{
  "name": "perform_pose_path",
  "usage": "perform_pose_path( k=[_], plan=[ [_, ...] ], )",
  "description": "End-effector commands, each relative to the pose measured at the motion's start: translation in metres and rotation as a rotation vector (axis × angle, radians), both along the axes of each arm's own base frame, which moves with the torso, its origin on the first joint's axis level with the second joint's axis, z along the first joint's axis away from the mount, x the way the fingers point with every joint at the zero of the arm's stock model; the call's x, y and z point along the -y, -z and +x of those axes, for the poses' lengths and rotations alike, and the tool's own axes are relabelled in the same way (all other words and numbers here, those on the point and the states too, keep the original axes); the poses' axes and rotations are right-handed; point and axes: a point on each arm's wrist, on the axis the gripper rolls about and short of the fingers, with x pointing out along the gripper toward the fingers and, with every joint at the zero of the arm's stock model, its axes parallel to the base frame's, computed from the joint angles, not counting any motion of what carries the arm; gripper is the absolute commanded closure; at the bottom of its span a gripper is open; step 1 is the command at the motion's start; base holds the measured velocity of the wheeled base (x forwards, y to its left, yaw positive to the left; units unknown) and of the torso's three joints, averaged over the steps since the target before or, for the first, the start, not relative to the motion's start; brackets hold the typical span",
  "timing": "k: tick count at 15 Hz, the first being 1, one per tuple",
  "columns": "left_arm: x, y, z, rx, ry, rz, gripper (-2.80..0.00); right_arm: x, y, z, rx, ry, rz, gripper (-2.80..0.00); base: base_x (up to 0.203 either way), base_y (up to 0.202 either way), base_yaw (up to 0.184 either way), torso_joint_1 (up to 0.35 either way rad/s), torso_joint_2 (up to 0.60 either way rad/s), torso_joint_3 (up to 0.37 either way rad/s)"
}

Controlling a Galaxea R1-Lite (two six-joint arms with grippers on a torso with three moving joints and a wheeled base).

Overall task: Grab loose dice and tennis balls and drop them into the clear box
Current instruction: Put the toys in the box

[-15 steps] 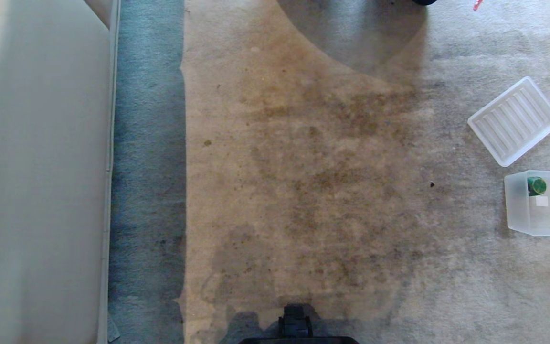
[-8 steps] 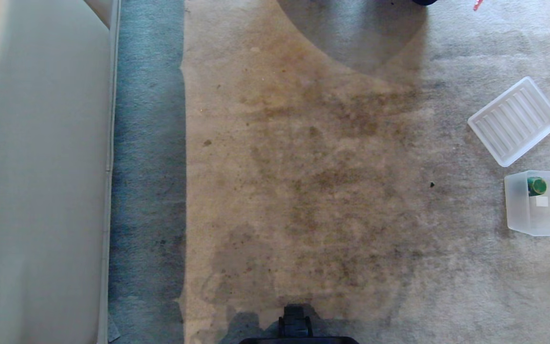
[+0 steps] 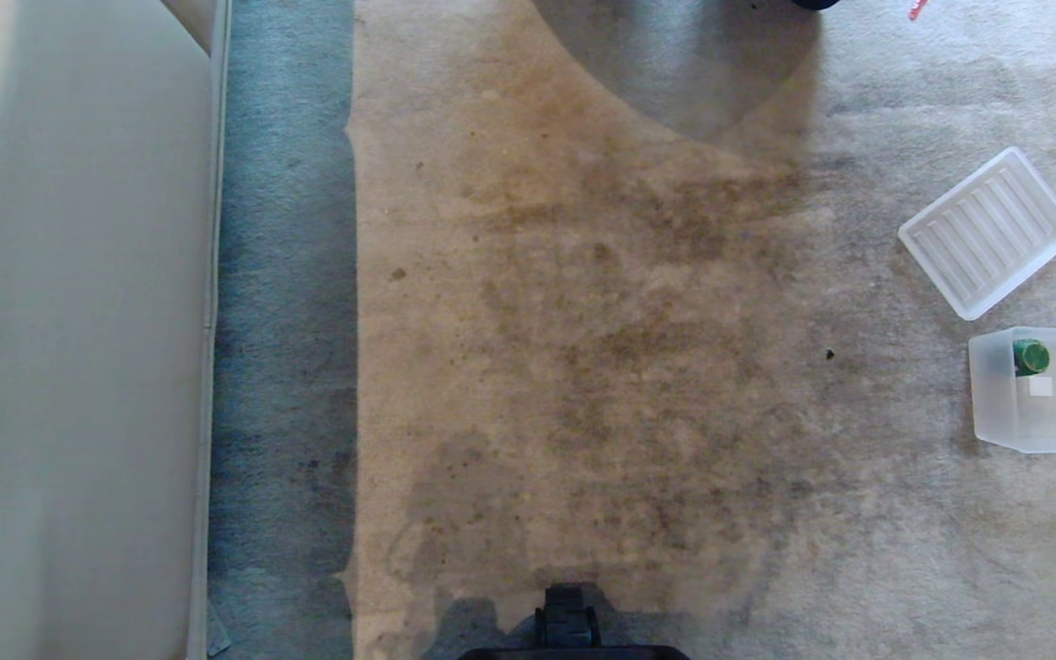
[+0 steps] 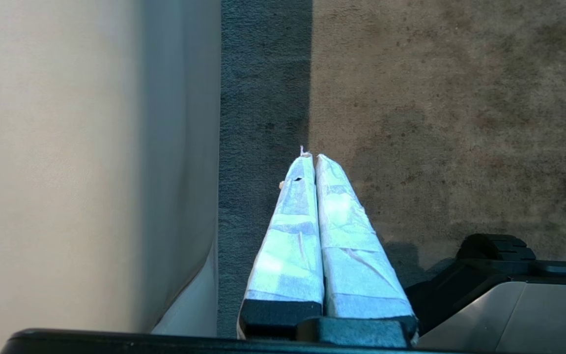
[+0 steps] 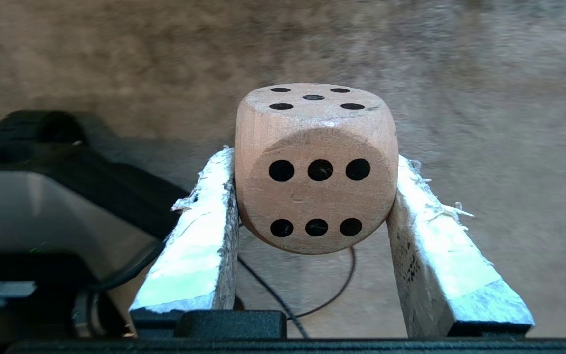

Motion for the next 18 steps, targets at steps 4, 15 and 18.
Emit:
perform_pose_path(
  k=[4, 15, 18],
  plan=[
    [0.0000, 0.0000, 0.0000, 0.000, 0.000, 0.001, 0.00, -0.0005, 0.0105, -0.0192, 0.171, -0.081, 0.026, 0.00, 0.000, 0.000, 0.000, 0.000, 0.00, 0.000],
    [0.0000, 0.0004, 0.0001, -0.002, 0.000, 0.001, 0.00, -0.0005, 0.0104, -0.0191, 0.169, -0.080, 0.028, 0.00, 0.000, 0.000, 0.000, 0.000, 0.00, 0.020],
    [0.0000, 0.0004, 0.0001, -0.002, 0.000, 0.001, 0.00, -0.0005, 0.0104, -0.0191, 0.169, -0.080, 0.028, 0.00, 0.000, 0.000, 0.000, 0.001, 0.00, 0.180]
  ],
)
